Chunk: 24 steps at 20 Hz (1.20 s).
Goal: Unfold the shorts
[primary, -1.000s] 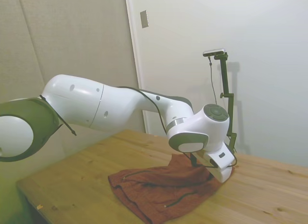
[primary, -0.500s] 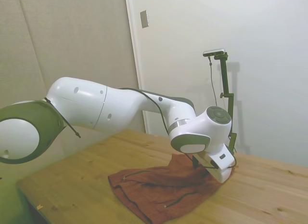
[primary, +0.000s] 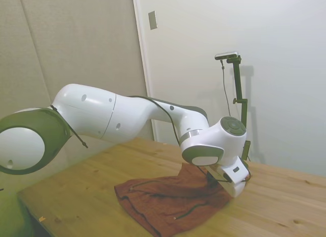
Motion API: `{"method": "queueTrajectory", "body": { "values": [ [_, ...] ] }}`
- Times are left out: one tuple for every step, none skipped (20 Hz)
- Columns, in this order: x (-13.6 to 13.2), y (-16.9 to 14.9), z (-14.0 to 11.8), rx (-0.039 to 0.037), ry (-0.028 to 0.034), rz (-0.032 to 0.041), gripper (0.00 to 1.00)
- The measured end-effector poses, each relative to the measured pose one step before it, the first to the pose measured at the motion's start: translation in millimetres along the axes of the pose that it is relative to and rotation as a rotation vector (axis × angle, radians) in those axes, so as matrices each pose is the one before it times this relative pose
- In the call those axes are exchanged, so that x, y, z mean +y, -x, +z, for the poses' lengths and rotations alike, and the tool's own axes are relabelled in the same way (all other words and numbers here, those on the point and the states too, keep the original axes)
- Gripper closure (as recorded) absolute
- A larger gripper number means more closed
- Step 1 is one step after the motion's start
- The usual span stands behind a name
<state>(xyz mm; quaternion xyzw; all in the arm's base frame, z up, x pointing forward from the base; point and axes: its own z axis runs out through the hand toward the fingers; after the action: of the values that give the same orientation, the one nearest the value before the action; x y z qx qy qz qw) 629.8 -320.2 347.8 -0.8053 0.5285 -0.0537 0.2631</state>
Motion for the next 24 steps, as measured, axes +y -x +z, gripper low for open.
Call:
{"method": "queueTrajectory", "body": {
  "values": [
    [-1.70, 0.44, -1.23, -0.00829, -0.01332, 0.00455, 1.00],
    [-2.30, 1.17, -1.61, -0.01888, -0.02047, 0.00237, 1.00],
    [-2.21, 0.93, -2.65, -0.01800, -0.01950, 0.00123, 1.00],
    [-2.47, 0.86, -3.70, -0.01566, -0.01572, -0.00135, 1.00],
    [-2.61, 0.87, -4.15, -0.01107, -0.01196, -0.00460, 1.00],
    [-3.79, 1.77, -3.86, -0.00843, -0.01035, -0.00604, 1.00],
    [-5.68, 2.62, -3.88, -0.00538, -0.00598, -0.00995, 1.00],
    [-6.45, 2.95, -2.59, -0.00513, -0.00486, -0.01178, 1.00],
    [-7.73, 4.00, -1.10, -0.00763, -0.00456, -0.01339, 1.00],
    [-9.24, 4.69, 0.29, -0.01127, -0.00681, -0.01576, 1.00],
    [-11.65, 6.15, 1.73, -0.01349, -0.00954, -0.01807, 1.00],
    [-11.35, 5.88, 3.34, -0.01015, -0.00846, -0.01711, 1.00],
    [-11.41, 5.72, 5.36, -0.00816, -0.00479, -0.01733, 1.00],
    [-9.73, 4.68, 6.96, -0.00919, -0.00211, -0.01360, 1.00],
    [-9.10, 3.63, 8.01, -0.00890, -0.00128, -0.01114, 1.00],
    [-8.27, 2.58, 8.87, -0.00884, -0.00044, -0.00816, 1.00],
    [-7.69, 1.75, 9.38, -0.00886, -0.00044, -0.00656, 1.00],
    [-7.66, 1.27, 10.17, -0.00914, -0.00064, -0.00578, 1.00],
    [-7.38, 1.04, 10.30, -0.00866, -0.00073, -0.00690, 1.00],
    [-6.89, 0.69, 10.07, -0.00819, -0.00109, -0.00508, 1.00],
    [-6.44, 0.35, 9.28, -0.00709, -0.00152, -0.00273, 1.00],
    [-6.11, 0.33, 8.34, -0.00679, -0.00222, -0.00296, 1.00],
    [-5.23, 0.00, 6.67, -0.00666, -0.00111, -0.00439, 1.00],
    [-4.83, 0.23, 5.15, -0.00800, -0.00127, -0.00486, 1.00]
  ]
}}
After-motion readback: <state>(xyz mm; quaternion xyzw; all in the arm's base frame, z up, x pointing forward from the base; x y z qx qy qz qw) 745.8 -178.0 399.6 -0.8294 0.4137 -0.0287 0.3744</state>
